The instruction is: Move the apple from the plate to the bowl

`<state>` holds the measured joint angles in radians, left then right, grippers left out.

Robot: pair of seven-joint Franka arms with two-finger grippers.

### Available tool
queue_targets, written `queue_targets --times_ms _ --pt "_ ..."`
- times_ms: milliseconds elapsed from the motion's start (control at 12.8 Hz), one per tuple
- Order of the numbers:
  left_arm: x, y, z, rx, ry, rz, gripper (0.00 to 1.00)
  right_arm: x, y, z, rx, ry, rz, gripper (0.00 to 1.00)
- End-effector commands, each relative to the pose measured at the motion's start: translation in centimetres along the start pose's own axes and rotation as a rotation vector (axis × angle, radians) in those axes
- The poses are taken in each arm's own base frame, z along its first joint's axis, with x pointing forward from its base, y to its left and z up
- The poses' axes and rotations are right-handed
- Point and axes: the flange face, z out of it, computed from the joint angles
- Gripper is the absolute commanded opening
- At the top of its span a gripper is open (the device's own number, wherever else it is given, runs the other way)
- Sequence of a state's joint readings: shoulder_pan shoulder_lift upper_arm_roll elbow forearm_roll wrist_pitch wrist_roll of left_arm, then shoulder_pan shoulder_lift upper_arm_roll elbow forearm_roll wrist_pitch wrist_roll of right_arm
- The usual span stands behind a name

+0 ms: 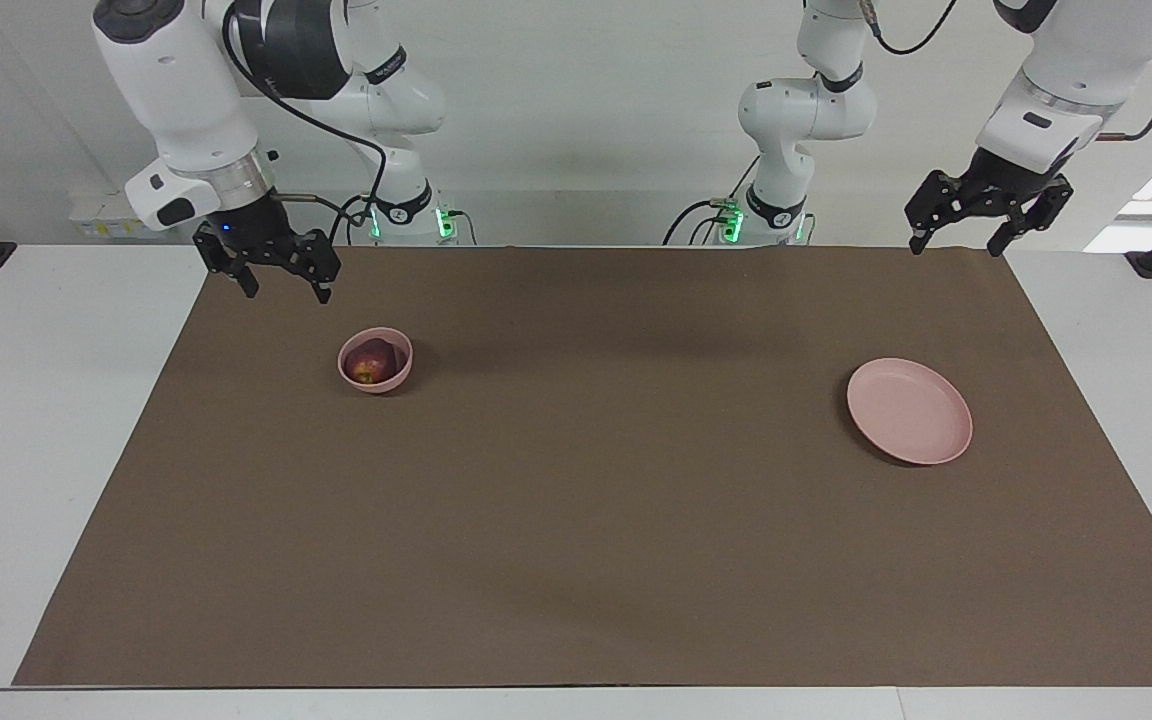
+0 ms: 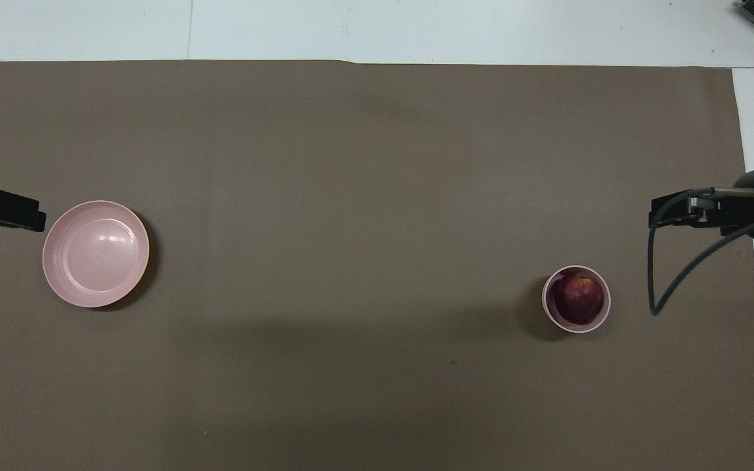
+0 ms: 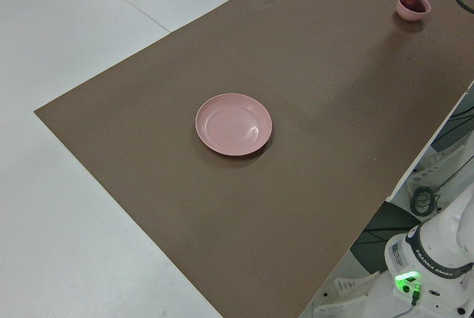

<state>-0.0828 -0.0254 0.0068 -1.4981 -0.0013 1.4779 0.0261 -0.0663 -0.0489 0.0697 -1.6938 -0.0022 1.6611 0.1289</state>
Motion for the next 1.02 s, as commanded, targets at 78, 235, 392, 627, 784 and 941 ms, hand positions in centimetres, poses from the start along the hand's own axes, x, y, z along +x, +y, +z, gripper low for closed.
queue_targets --times_ms 78,235,392,627,784,941 --pt "-0.7 -0.3 -0.1 -0.003 -0.001 0.007 1.0 -0.5 0.2 -3.9 0.01 -0.025 0.012 1.0" --pt "-0.7 -0.3 -0.1 -0.003 0.0 0.006 1.0 -0.9 0.1 -4.9 0.011 -0.015 0.009 1.0" --pt "-0.6 -0.3 -0.1 -0.003 0.001 0.007 1.0 -1.0 -0.1 -5.2 0.025 -0.003 0.009 1.0" --pt "-0.6 -0.4 -0.1 -0.003 0.001 0.006 1.0 -1.3 0.0 -5.1 0.022 -0.005 0.001 1.0" --pt "-0.6 -0.4 -0.1 -0.003 0.001 0.007 1.0 -1.2 0.1 -5.1 0.009 -0.002 0.0 1.0" --pt "-0.6 -0.4 -0.1 -0.003 0.001 0.007 1.0 -1.2 -0.3 -5.2 0.009 0.001 -0.006 1.0"
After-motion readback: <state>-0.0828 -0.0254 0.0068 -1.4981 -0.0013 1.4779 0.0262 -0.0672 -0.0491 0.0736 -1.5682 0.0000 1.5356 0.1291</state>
